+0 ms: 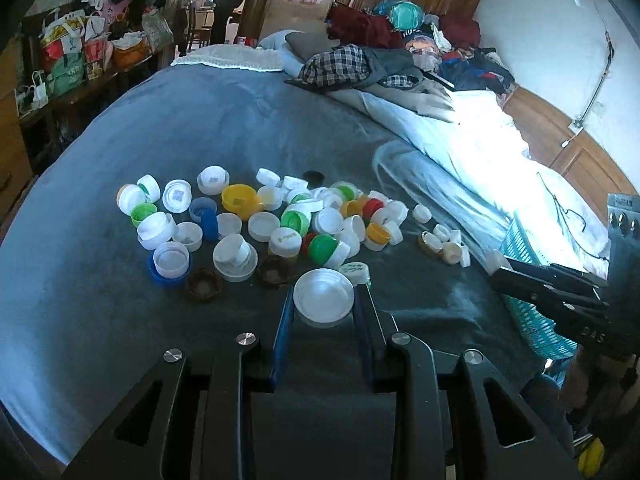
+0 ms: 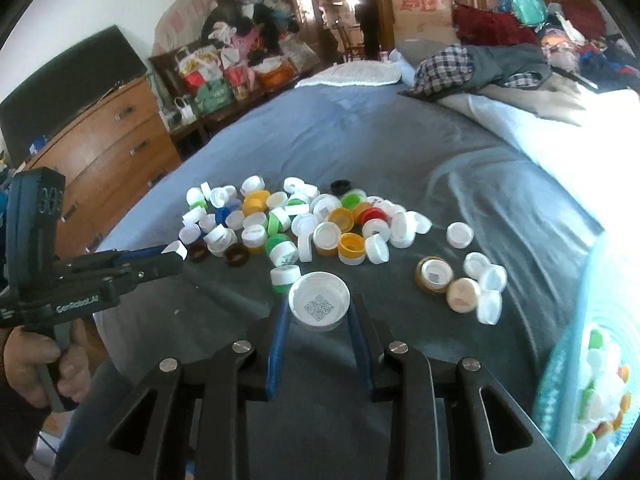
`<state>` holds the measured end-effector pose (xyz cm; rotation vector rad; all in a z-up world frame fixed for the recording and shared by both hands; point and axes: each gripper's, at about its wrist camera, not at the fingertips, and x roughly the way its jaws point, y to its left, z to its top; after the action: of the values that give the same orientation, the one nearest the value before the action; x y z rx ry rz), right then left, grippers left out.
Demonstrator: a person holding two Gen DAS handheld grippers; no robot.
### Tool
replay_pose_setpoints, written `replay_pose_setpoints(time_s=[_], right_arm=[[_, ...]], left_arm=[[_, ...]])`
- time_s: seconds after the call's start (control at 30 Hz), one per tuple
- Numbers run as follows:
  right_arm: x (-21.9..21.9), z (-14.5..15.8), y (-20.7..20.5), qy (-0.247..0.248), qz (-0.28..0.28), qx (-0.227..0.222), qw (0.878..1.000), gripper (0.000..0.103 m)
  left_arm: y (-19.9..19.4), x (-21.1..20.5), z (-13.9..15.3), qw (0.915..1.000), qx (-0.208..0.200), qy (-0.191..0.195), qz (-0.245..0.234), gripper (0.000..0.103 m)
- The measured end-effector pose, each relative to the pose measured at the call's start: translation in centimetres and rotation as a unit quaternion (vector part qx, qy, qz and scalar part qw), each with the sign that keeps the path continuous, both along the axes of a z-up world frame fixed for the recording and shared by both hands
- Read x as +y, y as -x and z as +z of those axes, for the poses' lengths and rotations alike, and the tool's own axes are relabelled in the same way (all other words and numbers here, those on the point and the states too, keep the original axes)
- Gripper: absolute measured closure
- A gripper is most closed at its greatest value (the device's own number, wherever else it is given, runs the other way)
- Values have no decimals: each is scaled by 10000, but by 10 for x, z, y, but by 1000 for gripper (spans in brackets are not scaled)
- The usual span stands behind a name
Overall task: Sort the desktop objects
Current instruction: 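Grasp a white cap with the left tool while the right tool grasps a white QR-printed cap, then carry both caps over the teal basket and open both tools to drop them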
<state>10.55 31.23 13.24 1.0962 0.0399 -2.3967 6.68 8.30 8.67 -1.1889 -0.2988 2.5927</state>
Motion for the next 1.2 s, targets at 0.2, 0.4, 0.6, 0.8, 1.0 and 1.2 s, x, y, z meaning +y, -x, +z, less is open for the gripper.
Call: replay_pose_setpoints(time_s=[0.2,0.4,0.6,0.8,1.0,1.2], right_arm=[[16,18,-16,145,-73,128,9998,71],[32,43,-28,327,-198,345,9987,71],[57,65,-39,381,-498,548,9965,71],[88,86,-54,452,-757,786,9930,71],[116,92,-65,585,-980,863,9897,71],[145,94,-75,546,-1221,910,9868,71]], left_arm=[[-7,11,13,10000,55,15,-45,78],[-9,23,26,9998,141,90,-144,78],[-13,36,40,9996,190,118,-184,78],[-27,54,58,9987,316,230,-324,78],[-34,73,68,9975,358,383,-471,78],[-27,107,76,9956,410,361,-757,78]])
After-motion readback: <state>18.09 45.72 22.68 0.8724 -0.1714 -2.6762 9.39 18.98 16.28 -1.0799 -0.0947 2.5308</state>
